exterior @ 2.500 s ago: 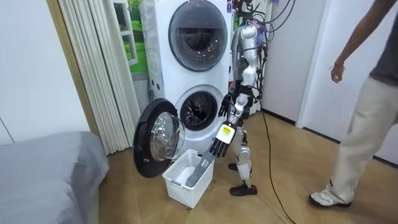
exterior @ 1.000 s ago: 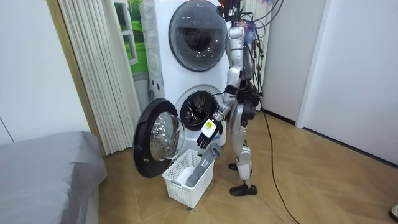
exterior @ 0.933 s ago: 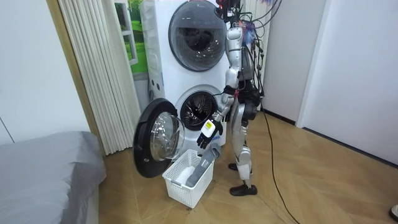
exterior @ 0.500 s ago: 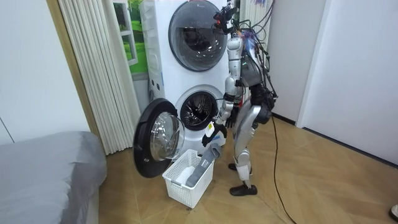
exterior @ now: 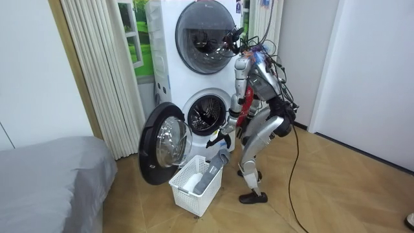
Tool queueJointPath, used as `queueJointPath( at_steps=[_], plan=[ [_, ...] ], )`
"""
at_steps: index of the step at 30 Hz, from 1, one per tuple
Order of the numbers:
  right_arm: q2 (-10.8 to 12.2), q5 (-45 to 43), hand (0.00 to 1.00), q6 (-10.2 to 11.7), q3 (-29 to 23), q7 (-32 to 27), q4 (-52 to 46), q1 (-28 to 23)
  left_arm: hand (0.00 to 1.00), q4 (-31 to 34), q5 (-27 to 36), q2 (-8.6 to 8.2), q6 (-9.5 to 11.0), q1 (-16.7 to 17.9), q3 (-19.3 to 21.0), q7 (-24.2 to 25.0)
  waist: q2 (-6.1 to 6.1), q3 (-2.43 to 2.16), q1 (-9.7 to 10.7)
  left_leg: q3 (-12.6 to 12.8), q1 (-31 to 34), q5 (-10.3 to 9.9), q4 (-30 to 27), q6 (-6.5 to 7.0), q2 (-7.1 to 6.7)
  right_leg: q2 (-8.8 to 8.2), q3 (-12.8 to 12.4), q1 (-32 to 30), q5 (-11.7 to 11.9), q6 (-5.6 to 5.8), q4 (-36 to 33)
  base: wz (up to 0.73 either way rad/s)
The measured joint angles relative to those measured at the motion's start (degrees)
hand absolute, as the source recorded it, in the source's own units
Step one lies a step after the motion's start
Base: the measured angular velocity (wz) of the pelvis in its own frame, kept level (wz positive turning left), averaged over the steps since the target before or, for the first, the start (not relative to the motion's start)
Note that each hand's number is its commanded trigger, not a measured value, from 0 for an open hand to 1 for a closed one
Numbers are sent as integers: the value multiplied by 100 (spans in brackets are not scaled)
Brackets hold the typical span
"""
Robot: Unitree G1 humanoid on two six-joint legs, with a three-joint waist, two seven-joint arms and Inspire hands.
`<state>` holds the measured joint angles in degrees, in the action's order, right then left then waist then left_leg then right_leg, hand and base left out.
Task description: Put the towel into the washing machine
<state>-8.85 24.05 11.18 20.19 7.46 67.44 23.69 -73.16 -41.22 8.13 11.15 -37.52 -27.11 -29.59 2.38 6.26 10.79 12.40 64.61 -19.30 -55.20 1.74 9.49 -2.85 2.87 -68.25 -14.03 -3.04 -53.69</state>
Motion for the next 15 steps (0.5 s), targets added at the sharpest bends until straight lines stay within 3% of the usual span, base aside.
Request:
queueJointPath(
  at_steps=[7,11,15],
  plan=[
    [-50,334,0,58,14,143,-119,83,0,-1,-232,86,-24,-74,-234,-264,2,2,169,-155,546,-313,-693,-53,102,-22,85,-518,-344,-102,-697,3],
    [-97,374,0,126,50,139,-261,108,0,-1,-405,108,-25,-181,-303,-422,0,1,190,-172,744,-389,-856,-57,127,-43,117,-718,-425,-127,-866,2],
    [-97,412,0,131,118,151,-465,110,0,-1,-408,244,-24,-244,-516,-519,-4,1,374,-183,898,-473,-1012,-54,142,-116,189,-870,-524,-159,-1048,3]
  ],
)
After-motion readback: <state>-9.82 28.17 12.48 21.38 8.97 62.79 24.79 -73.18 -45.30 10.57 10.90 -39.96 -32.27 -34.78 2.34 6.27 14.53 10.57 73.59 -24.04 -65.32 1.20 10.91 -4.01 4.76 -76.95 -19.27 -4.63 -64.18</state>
